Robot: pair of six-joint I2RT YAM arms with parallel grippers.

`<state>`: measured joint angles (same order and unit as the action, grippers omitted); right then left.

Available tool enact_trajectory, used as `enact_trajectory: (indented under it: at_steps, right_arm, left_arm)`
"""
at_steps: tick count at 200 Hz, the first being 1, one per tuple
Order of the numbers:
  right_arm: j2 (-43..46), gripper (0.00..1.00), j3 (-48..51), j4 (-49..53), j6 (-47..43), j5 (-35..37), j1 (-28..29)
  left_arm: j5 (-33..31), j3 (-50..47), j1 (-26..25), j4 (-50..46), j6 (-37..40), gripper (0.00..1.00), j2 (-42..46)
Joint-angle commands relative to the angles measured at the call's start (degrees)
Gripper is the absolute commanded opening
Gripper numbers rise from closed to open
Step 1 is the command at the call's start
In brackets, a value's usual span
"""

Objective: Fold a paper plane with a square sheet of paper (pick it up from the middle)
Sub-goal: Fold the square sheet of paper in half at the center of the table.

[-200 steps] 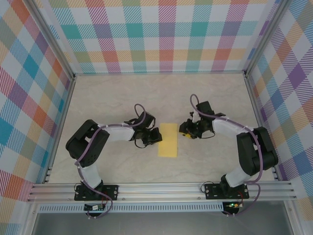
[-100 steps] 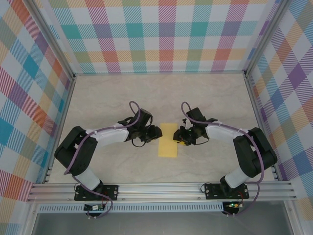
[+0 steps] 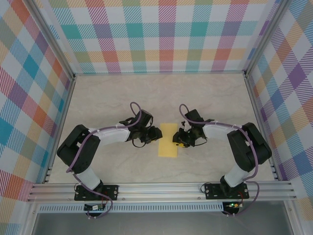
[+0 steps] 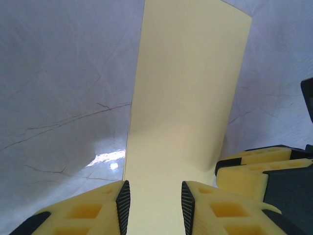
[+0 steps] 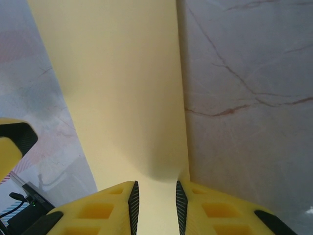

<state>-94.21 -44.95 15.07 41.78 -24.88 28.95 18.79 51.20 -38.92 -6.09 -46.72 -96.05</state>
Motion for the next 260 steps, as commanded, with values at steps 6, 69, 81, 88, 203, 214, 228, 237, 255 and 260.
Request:
enact_trajectory:
  at_steps: [6,69,81,88,203,214,228,237,255,260]
  right_arm:
    - [-0.4,0.28,0.8,1.26,-0.22,1.58,0.41]
    - [-0.97,0.25,2.88,2.07,-0.75,3.76,0.41]
    - [-0.54,0.23,3.19,2.47,-0.35,4.37,0.42]
    - [0.14,0.23,3.71,2.09,-0.3,4.19,0.36]
    - [2.21,0.27,2.48,-4.24,0.54,-2.24,0.48]
    - [1.27,0.27,2.48,-3.37,0.29,-1.26,0.49]
    - [0.45,0.25,2.64,-1.39,-0.37,0.52,0.47]
    - [0.6,0.25,3.5,-1.13,-0.46,1.85,0.49]
    - [1.29,0.25,4.54,0.12,-1.16,3.43,0.49]
    - [1.46,0.25,4.89,-0.07,-1.11,3.45,0.49]
  left_arm:
    - [0.2,0.77,-0.06,-1.82,0.63,0.36,-0.72]
    - [1.61,1.65,-0.14,-2.31,0.93,0.44,-1.85]
    - [1.99,1.62,-0.2,-2.17,0.78,0.47,-2.02]
    - [2.19,1.74,-0.2,-2.26,0.9,0.47,-2.04]
    - [2.66,1.98,-0.2,-2.61,1.13,0.48,-2.47]
    - [2.88,2.08,-0.2,-2.64,1.28,0.48,-2.51]
    - [3.01,2.22,-0.2,-2.61,1.28,0.49,-2.64]
    - [3.29,2.31,-0.2,-2.61,1.36,0.49,-2.73]
    - [3.62,2.25,-0.21,-2.53,1.5,0.49,-2.71]
    - [3.6,2.3,-0.2,-2.61,1.6,0.49,-2.65]
